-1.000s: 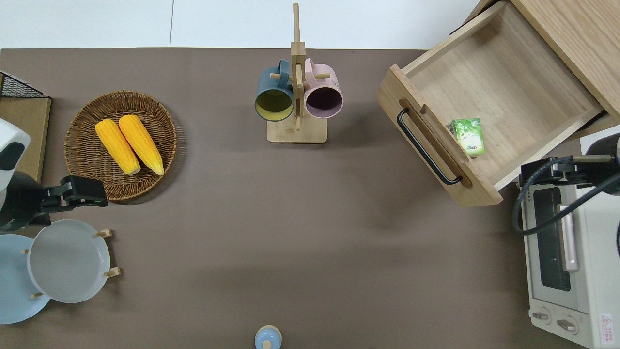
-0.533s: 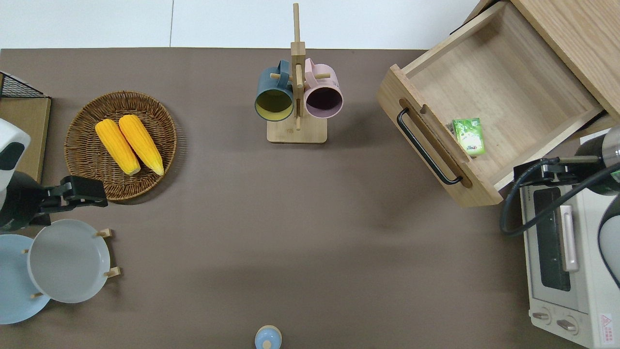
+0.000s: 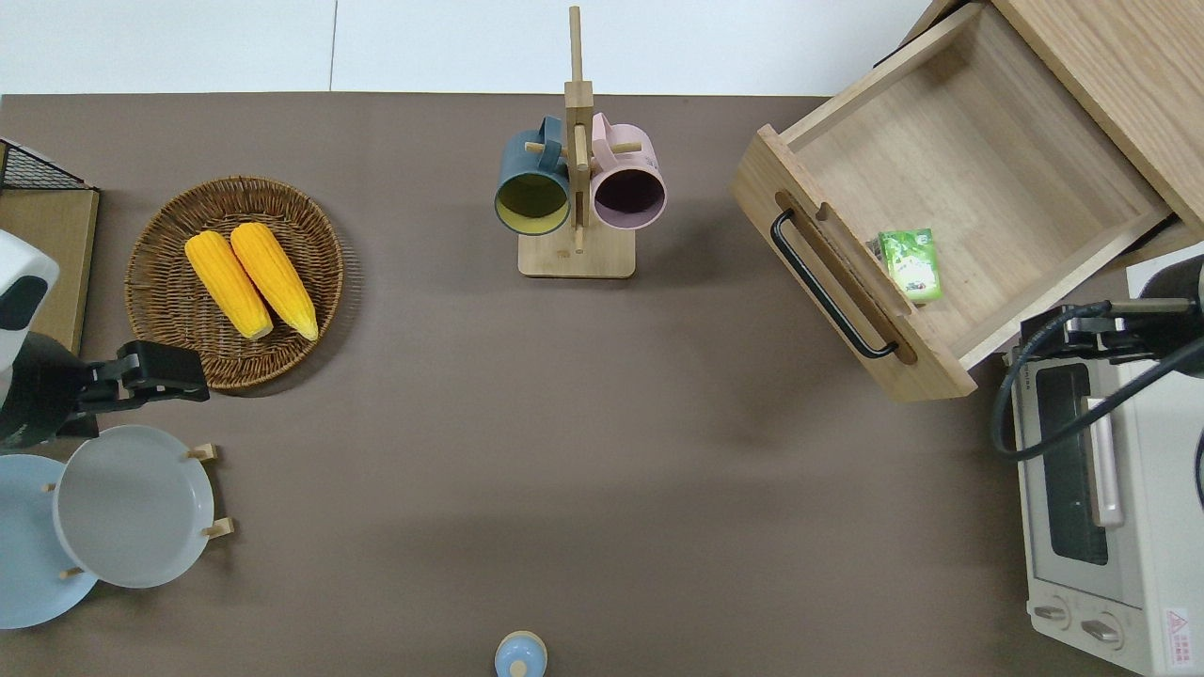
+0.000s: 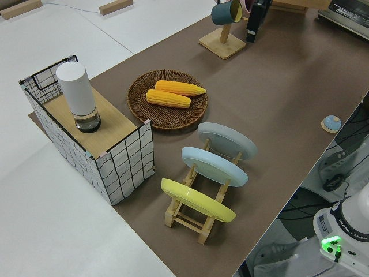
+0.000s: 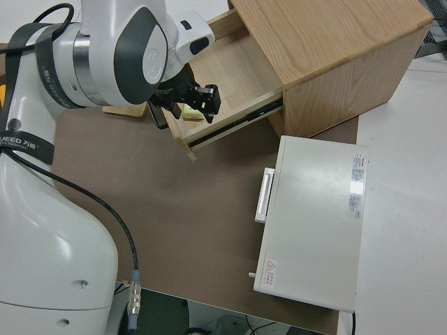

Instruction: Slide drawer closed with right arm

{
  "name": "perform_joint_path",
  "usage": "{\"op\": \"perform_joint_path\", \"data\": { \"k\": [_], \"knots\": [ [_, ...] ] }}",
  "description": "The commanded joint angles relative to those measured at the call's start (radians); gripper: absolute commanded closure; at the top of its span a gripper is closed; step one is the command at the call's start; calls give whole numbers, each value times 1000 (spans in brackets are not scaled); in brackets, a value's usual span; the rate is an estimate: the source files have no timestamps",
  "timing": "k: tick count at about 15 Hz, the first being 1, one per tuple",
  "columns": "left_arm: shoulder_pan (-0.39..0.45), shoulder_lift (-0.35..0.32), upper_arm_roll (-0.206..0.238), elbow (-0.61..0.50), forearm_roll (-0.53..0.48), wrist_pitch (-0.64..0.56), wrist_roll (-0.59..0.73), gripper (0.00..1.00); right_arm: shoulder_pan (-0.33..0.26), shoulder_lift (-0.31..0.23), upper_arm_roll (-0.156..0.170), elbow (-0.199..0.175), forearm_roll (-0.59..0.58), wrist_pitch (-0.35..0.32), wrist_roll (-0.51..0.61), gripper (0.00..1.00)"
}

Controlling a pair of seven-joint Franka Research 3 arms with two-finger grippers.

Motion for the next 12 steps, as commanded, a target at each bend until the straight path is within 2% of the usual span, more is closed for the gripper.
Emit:
{"op": "perform_joint_path", "data": {
  "k": [1,2,8,12],
  "knots": [
    [0,-8,4,4,-1,-15,7,7,-6,13,3,30,13,-36,2,964],
    [0,-8,4,4,-1,-15,7,7,-6,13,3,30,13,-38,1,1000],
    [0,-8,4,4,-1,-17,7,7,2,13,3,33,14,-41,4,1000],
    [0,-8,4,4,-1,-17,7,7,1,14,3,83,28,-111,11,1000]
  ]
}}
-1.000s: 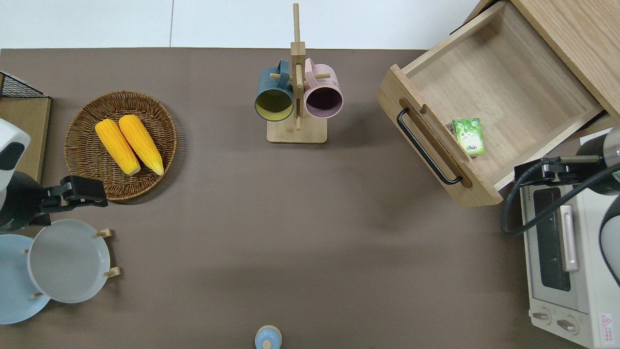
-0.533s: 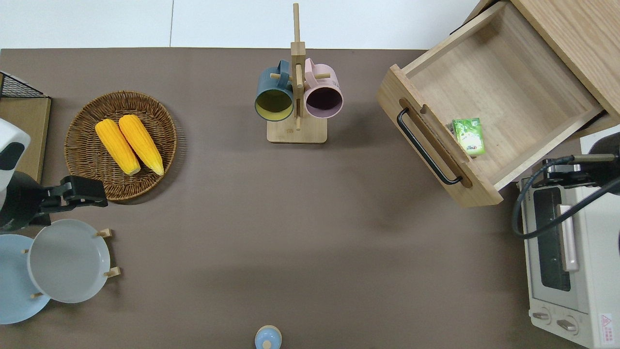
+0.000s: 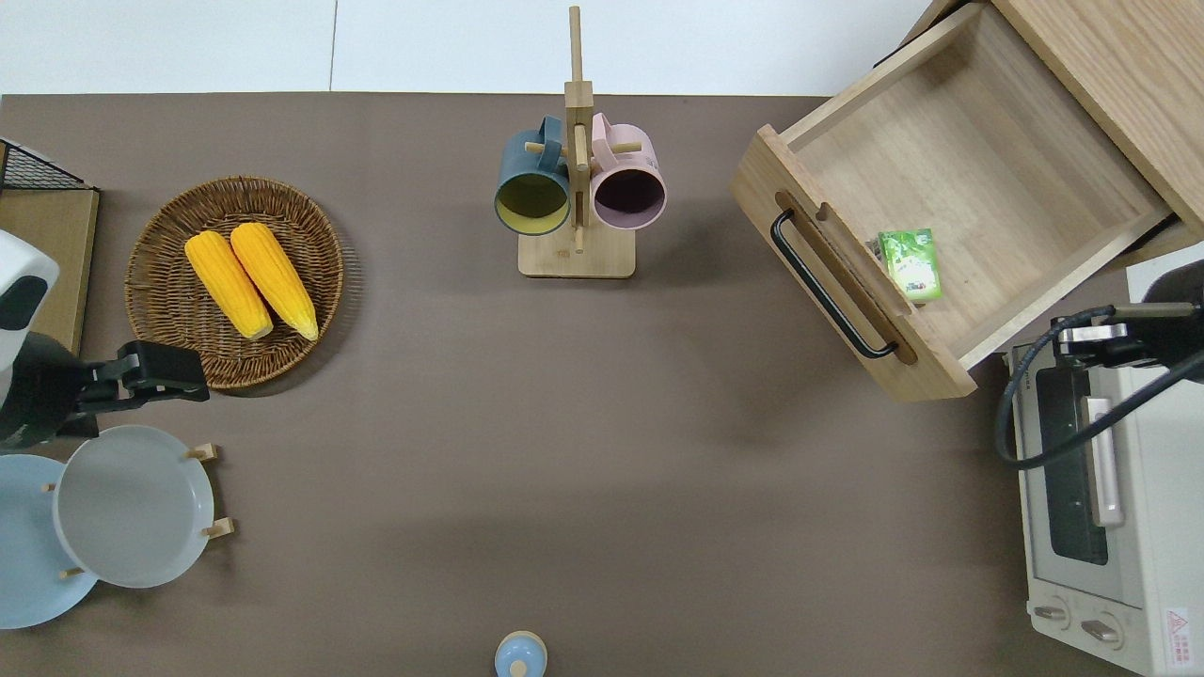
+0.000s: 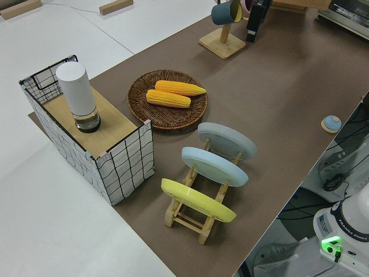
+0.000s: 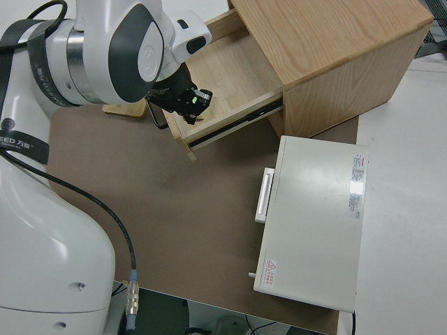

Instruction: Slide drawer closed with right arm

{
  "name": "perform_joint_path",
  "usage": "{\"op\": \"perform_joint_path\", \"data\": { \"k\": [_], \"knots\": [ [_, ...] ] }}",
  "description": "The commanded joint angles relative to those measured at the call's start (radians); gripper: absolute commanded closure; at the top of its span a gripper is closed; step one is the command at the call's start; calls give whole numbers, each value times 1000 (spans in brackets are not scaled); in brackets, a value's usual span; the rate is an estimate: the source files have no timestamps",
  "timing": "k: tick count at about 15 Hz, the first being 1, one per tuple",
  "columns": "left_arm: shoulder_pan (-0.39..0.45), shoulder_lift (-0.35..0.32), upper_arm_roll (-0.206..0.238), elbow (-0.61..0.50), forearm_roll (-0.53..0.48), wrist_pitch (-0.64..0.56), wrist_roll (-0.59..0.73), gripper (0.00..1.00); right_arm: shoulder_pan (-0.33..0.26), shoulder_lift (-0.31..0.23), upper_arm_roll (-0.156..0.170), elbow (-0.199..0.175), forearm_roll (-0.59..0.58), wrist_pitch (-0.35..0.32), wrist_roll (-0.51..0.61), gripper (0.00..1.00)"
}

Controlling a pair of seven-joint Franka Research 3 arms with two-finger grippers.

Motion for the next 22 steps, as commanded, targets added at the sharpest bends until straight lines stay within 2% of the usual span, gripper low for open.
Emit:
{"op": "perform_joint_path", "data": {
  "k": [1,3,5,9,14,19,22],
  "knots": [
    [0,-8,4,4,-1,-15,7,7,0,14,1,69,22,-64,15,1000],
    [0,-8,4,4,-1,-17,7,7,5,14,6,89,42,-78,47,1000],
    [0,-8,4,4,-1,-15,7,7,34,17,6,113,47,-77,114,1000],
    [0,-8,4,4,-1,-15,7,7,101,65,6,184,80,-66,309,1000],
    [0,-8,4,4,-1,-15,7,7,183,164,6,248,96,-25,560,1000],
    [0,-8,4,4,-1,-15,7,7,250,273,4,285,96,35,770,1000],
    [0,-8,4,4,-1,-15,7,7,276,325,12,291,98,66,883,1000]
  ]
}}
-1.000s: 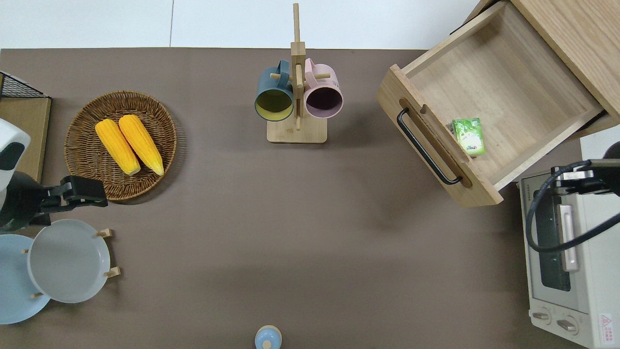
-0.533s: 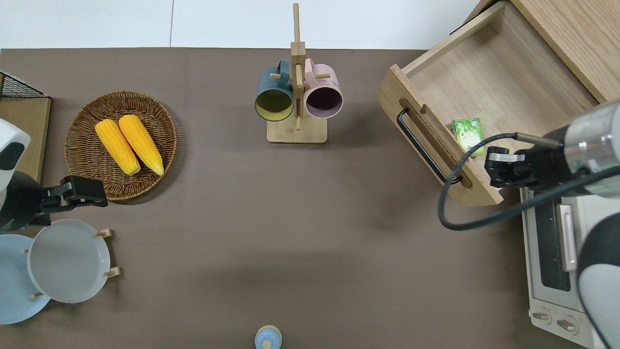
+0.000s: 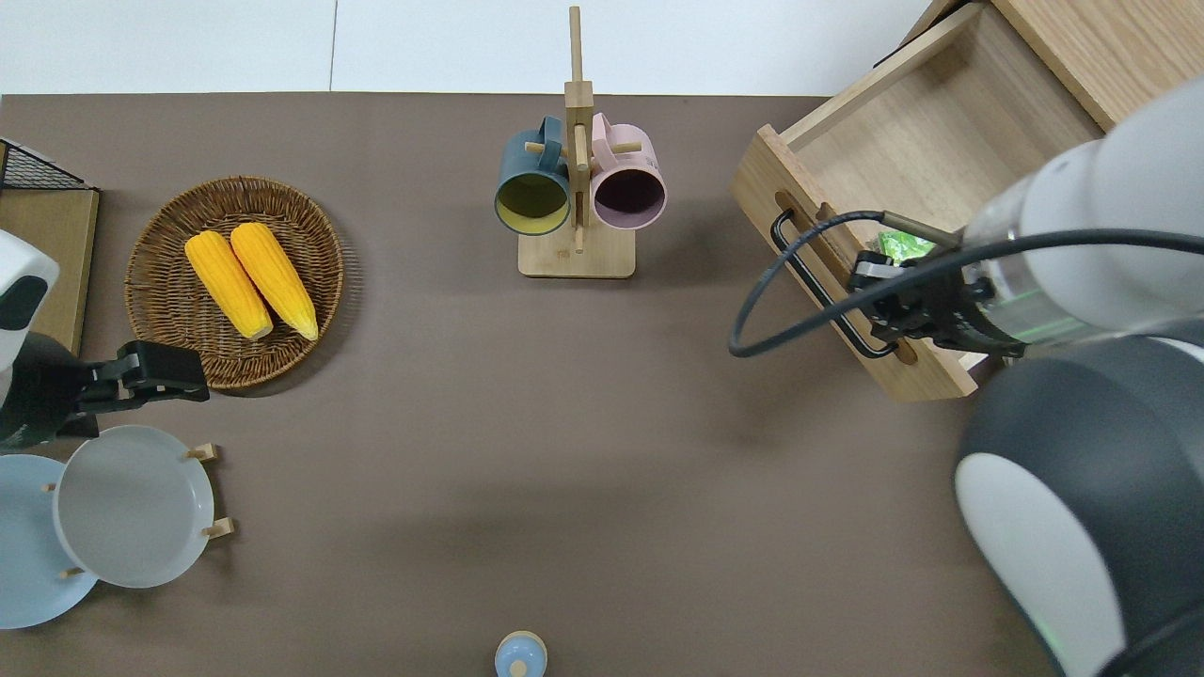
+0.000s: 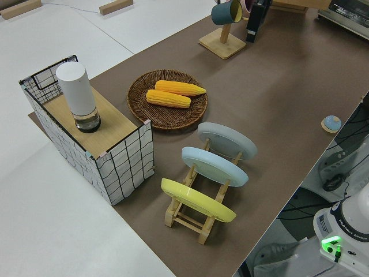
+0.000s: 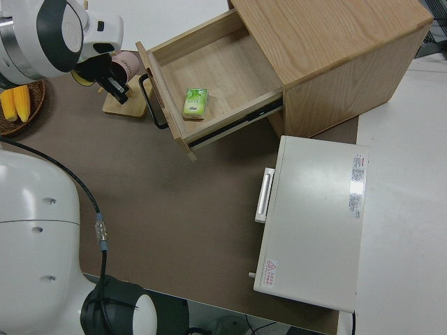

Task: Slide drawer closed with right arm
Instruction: 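Push the open drawer with the right gripper into the cabinet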

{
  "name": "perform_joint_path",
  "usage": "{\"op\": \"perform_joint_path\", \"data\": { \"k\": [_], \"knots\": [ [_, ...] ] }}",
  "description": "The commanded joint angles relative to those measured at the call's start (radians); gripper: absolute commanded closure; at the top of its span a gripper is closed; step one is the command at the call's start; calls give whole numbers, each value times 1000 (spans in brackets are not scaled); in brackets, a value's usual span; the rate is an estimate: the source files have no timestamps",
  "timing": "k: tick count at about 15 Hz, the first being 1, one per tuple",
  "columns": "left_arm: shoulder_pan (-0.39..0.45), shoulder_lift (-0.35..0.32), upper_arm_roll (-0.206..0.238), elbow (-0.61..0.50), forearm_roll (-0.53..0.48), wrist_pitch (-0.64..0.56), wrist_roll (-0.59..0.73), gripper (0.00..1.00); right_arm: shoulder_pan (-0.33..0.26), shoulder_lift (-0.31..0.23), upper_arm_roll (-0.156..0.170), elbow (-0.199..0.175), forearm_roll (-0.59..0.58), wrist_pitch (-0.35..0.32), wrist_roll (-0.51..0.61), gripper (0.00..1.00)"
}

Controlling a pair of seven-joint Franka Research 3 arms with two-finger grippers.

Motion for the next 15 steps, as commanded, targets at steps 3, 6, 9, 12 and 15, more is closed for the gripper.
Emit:
{"op": "perform_joint_path", "data": {
  "k": [3,6,9,12,15],
  "knots": [
    [0,-8,4,4,-1,-15,7,7,17,105,32,53,28,21,188,1000],
    [0,-8,4,4,-1,-17,7,7,11,133,50,47,29,34,256,1000],
    [0,-8,4,4,-1,-17,7,7,2,147,50,36,35,93,256,1000],
    [0,-8,4,4,-1,-15,7,7,-6,156,49,1,34,169,259,1000],
    [0,-8,4,4,-1,-15,7,7,-23,176,46,-4,34,210,298,1000]
  ]
}}
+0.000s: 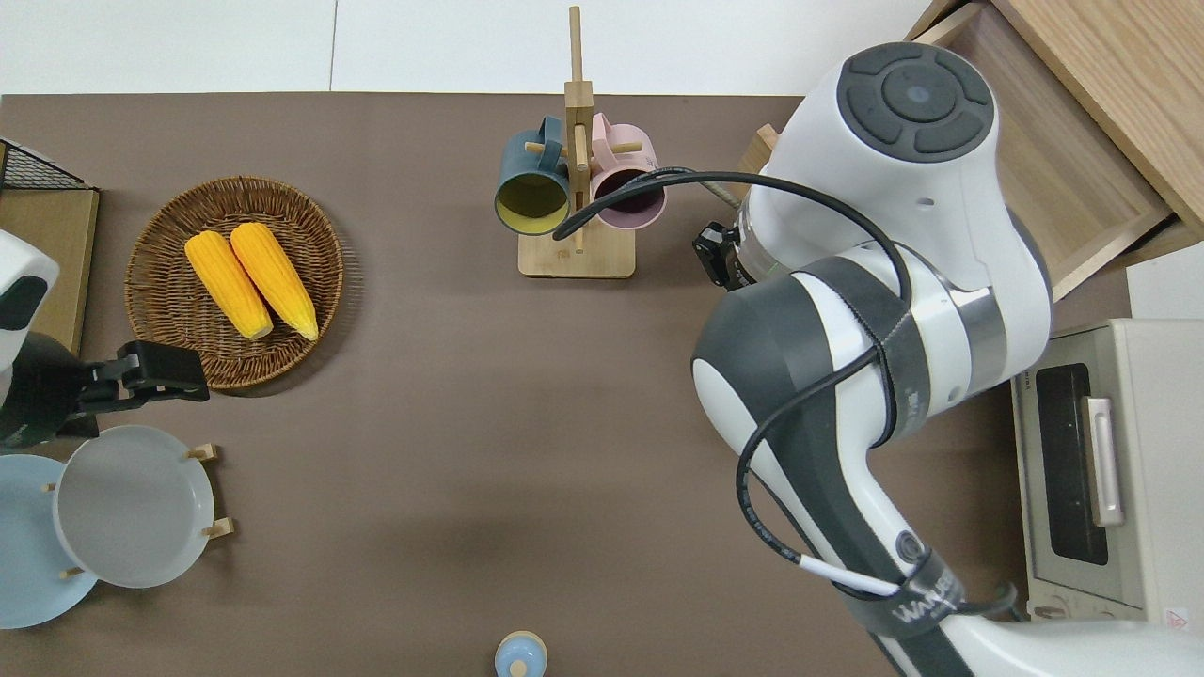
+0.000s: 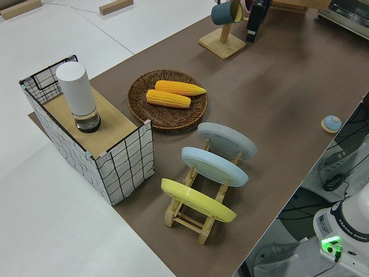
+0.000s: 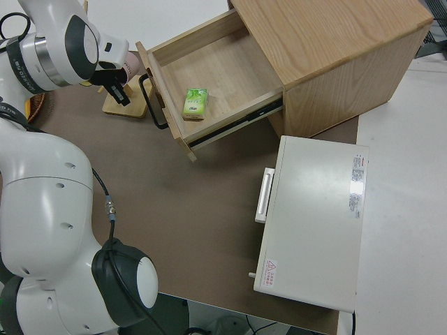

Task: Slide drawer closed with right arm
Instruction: 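Push the open drawer with the right gripper into the cabinet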

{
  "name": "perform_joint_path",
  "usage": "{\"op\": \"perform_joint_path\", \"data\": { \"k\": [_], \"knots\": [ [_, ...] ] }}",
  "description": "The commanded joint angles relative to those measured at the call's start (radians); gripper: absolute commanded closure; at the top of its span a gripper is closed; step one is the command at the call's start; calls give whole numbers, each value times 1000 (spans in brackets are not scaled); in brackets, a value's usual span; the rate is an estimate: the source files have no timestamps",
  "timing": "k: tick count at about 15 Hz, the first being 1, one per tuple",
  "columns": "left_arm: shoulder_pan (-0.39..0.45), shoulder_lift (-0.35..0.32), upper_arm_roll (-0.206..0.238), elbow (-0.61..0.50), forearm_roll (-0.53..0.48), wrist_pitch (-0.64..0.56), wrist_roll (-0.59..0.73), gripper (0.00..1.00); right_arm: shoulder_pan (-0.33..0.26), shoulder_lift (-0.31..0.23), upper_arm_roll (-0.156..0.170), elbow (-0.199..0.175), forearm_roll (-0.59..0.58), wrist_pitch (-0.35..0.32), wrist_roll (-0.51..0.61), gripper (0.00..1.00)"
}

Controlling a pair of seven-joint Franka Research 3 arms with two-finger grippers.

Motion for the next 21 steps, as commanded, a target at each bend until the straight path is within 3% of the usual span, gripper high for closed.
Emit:
{"op": "perform_joint_path", "data": {
  "k": [1,9,13,21],
  "knots": [
    [0,-8,4,4,-1,-15,7,7,-31,22,6,-12,29,54,55,1000],
    [0,-8,4,4,-1,-15,7,7,-51,48,5,-19,19,74,97,1000],
    [0,-8,4,4,-1,-15,7,7,-75,56,3,-30,9,121,89,1000],
    [0,-8,4,4,-1,-17,7,7,-132,81,3,-27,-50,149,31,1000]
  ]
}}
